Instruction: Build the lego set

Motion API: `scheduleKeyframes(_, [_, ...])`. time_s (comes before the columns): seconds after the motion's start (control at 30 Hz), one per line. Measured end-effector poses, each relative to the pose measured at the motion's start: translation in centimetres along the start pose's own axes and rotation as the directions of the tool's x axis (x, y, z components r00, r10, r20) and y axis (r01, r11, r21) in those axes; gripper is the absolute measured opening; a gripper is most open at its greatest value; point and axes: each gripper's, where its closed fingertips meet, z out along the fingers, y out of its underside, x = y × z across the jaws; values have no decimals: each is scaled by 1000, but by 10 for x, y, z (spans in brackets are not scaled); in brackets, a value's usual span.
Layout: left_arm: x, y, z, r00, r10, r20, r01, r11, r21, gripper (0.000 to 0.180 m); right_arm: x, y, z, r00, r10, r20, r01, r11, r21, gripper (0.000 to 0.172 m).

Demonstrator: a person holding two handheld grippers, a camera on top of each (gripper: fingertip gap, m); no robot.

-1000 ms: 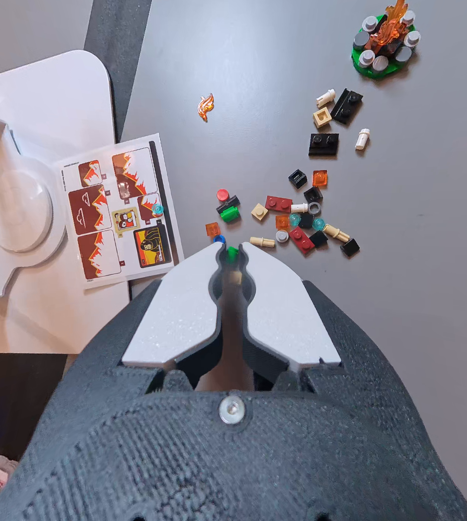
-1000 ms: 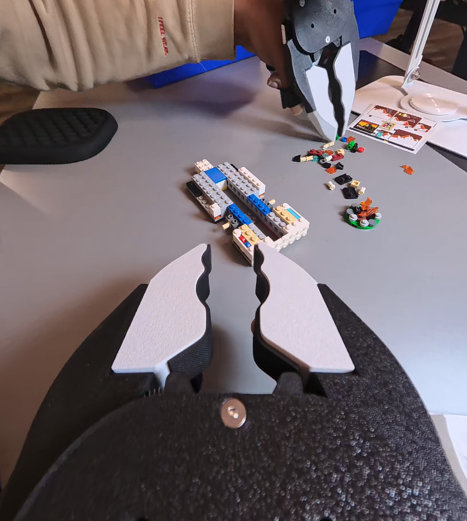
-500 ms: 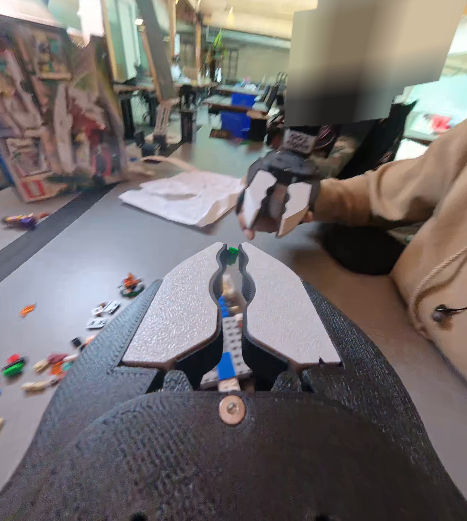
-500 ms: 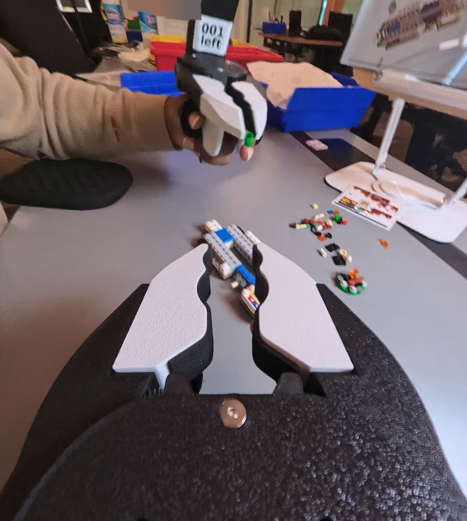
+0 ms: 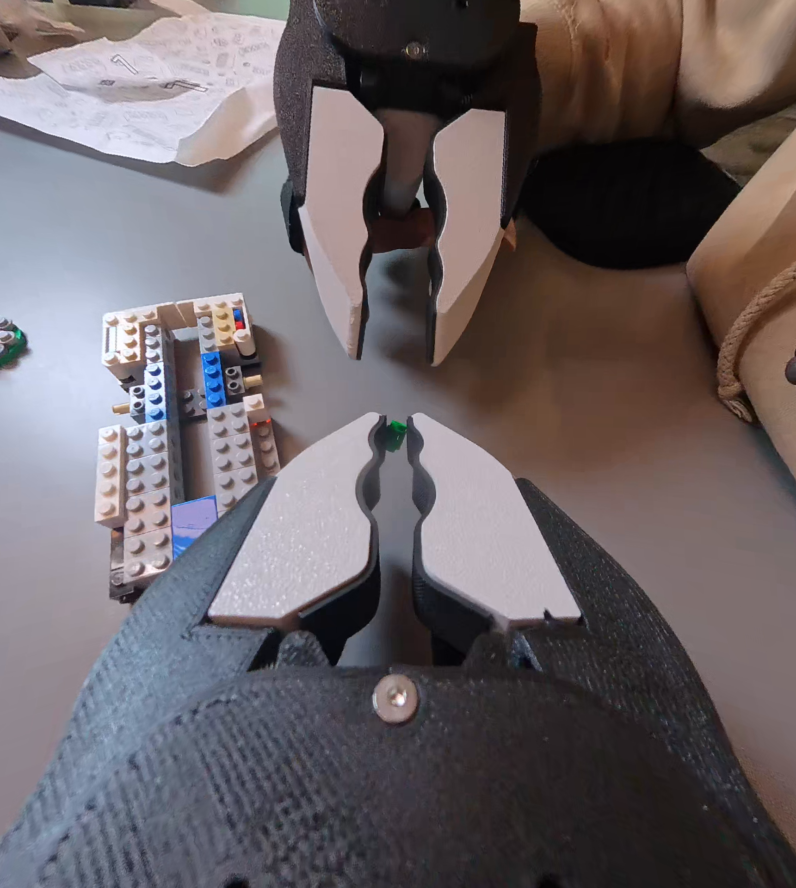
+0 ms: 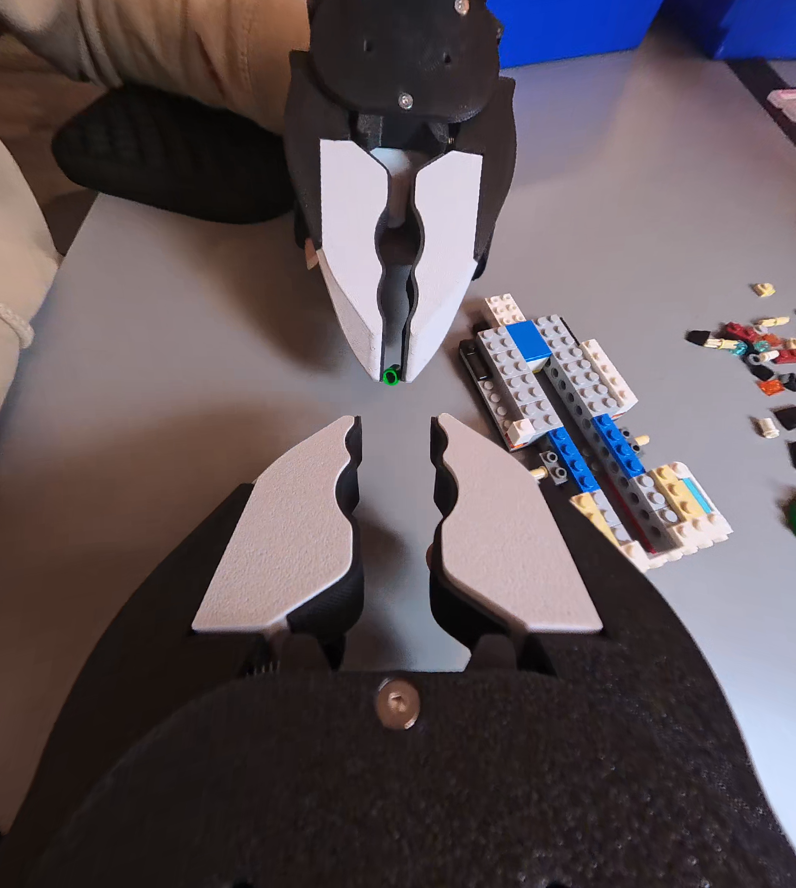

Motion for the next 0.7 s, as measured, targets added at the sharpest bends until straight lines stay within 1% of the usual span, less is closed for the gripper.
scheduleKeyframes(0.07, [-1,2,2,1000,7,13,-7,1000,-19,8,0,2,3,1000,-11,-5,11,1000,-21,27])
scheduleKeyframes(0.17, [-2,15,5,999,30,38,-26,994,-107,8,0,6,5,1000,-22,-6,22,999,-44,27])
scheduleKeyframes(0.2, [-6,19,5,997,45,67,-36,990,-134,8,-1,7,5,1000,-16,-2,16,999,-45,27])
scheduleKeyframes(0.23, [-7,20,5,995,63,76,-51,988,-143,9,-1,8,5,1000,-8,1,8,999,-46,27])
scheduleKeyframes(0.4, [-13,23,-4,992,55,117,-34,983,-180,23,3,12,4,1000,1,-12,-2,998,-57,27])
scheduleKeyframes(0.47, [-18,21,-14,989,55,141,-30,985,-172,24,10,14,0,999,1,-43,-4,998,-69,27])
scheduleKeyframes(0.57, [-40,17,-38,966,47,256,-7,988,-154,25,29,18,-13,992,-11,-123,-1,995,-99,27])
scheduleKeyframes(0.6, [-49,21,-46,955,32,294,16,987,-160,26,38,21,-19,987,-24,-161,5,992,-122,27])
scheduleKeyframes(0.67, [-61,30,-56,944,-21,330,80,983,-167,31,56,29,-29,969,-72,-235,27,982,-189,28])
scheduleKeyframes(0.7, [-65,35,-59,940,-46,339,108,980,-166,34,60,33,-32,968,-79,-239,25,975,-219,30])
